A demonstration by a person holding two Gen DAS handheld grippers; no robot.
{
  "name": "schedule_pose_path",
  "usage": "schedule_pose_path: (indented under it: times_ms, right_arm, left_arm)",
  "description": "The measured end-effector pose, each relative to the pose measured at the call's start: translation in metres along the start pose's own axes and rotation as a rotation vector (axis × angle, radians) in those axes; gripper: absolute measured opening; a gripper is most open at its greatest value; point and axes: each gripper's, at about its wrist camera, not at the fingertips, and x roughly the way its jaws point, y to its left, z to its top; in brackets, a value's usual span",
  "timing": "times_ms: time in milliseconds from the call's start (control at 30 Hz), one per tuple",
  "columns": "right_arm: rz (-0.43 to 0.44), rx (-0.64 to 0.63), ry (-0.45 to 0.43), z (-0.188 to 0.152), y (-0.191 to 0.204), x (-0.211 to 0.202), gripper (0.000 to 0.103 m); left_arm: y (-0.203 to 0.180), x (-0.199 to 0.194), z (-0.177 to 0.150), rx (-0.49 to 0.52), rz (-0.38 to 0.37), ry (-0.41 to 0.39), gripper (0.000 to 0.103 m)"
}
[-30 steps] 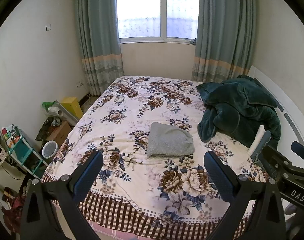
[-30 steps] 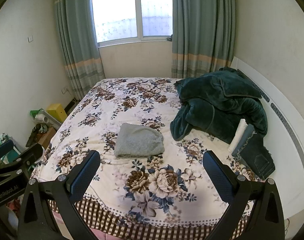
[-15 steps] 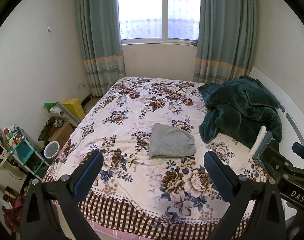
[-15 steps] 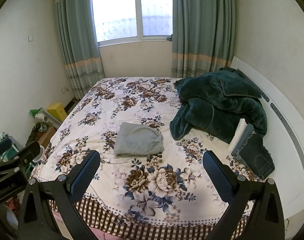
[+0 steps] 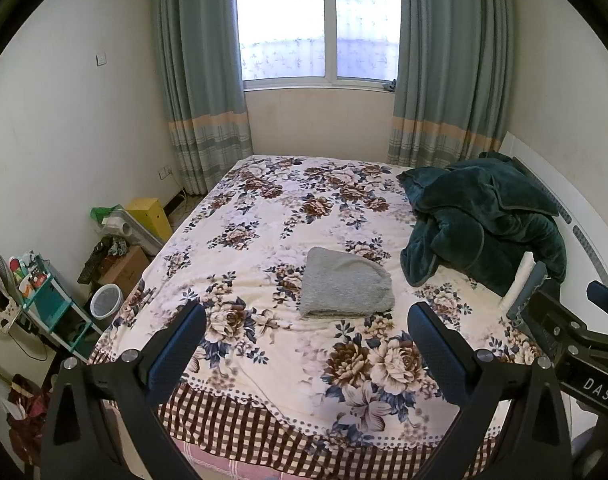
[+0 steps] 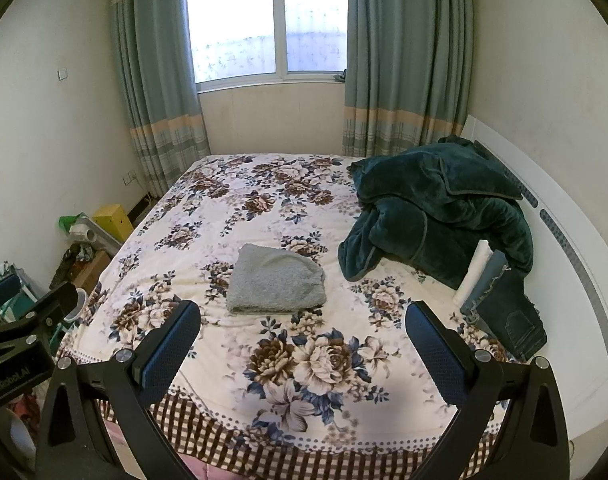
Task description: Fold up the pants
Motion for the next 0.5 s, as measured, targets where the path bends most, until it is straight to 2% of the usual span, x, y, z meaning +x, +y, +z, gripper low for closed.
schedule_pose_path:
  times_ms: [500]
  right_arm:
    - [0.0, 0.0, -0.001, 0.001, 0.0, 0.0, 0.103]
  left_arm:
    - [0.011, -0.008, -0.002, -0.01, 0.003, -0.002, 0.103]
